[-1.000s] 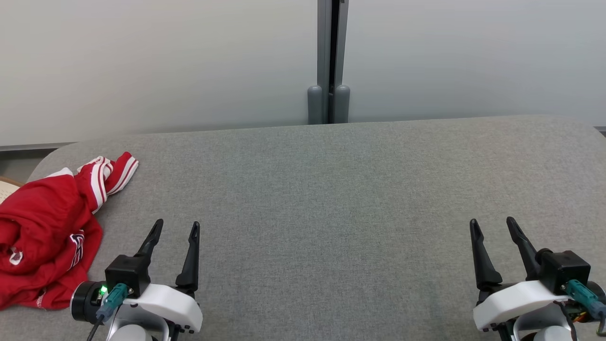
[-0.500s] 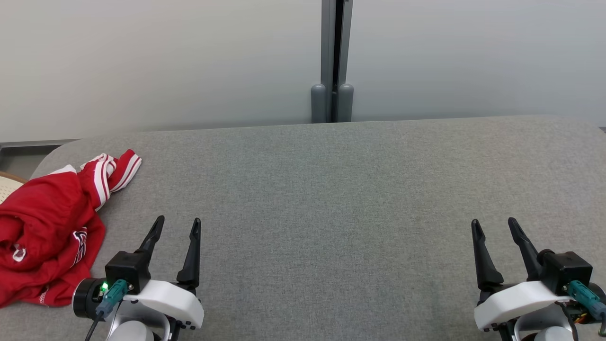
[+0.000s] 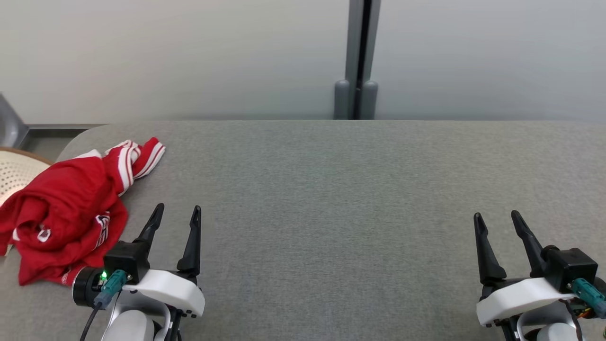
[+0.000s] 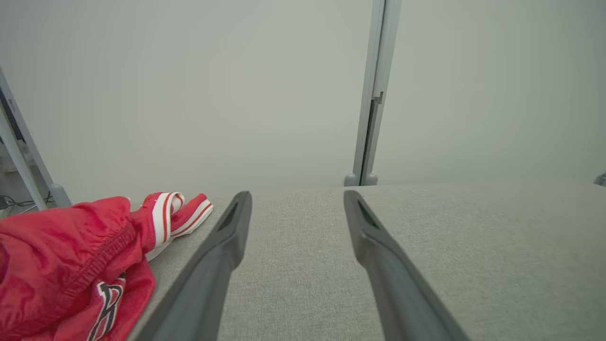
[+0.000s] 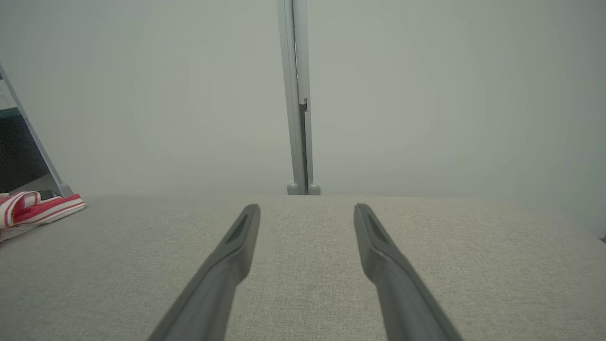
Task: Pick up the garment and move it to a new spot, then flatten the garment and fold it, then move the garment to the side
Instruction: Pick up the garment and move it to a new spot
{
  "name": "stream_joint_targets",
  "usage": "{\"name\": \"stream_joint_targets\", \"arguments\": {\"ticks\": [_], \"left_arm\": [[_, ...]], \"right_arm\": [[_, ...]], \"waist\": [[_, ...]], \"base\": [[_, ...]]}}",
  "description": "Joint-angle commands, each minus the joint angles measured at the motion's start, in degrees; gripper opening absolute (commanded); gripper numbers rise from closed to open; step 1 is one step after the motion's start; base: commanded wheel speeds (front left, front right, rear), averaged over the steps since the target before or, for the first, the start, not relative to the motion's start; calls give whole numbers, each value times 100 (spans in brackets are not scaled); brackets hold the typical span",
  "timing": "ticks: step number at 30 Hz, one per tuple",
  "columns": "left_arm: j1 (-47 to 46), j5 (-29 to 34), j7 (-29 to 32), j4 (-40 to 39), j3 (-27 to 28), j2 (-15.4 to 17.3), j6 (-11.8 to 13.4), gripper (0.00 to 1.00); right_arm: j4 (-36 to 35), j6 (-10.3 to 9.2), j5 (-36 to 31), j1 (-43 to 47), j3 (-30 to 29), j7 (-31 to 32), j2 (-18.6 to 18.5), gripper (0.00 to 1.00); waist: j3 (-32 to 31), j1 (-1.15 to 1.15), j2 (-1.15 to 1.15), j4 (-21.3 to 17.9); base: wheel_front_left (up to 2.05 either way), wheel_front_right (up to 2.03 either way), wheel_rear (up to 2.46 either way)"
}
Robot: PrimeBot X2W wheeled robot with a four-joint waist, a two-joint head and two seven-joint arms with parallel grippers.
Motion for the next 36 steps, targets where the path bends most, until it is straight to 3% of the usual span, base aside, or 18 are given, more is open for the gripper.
{"name": "stream_joint_targets", "arguments": {"ticks": [1, 18, 26, 36], "left_arm": [[-92, -31, -25, -15, 26, 29, 13, 100], [-254, -103, -19, -222, 460, -3, 101, 100], [-151, -110, -19, -289, 676, -37, 95, 100], [-164, -46, -19, -348, 781, -98, 46, 100]], "right_arm": [[-55, 0, -19, 32, -7, -15, -27, 100], [-628, -1, -6, -120, 315, 257, -198, 100], [-702, -1, 53, -132, 363, 304, -246, 100], [-756, -1, 36, -168, 370, 367, -299, 100]], "waist": [[34, 0, 0, 157], [294, 0, 0, 1827], [344, 0, 0, 2136], [431, 0, 0, 2196]], "base": [[0, 0, 0], [0, 0, 0], [0, 0, 0], [0, 0, 0]]}}
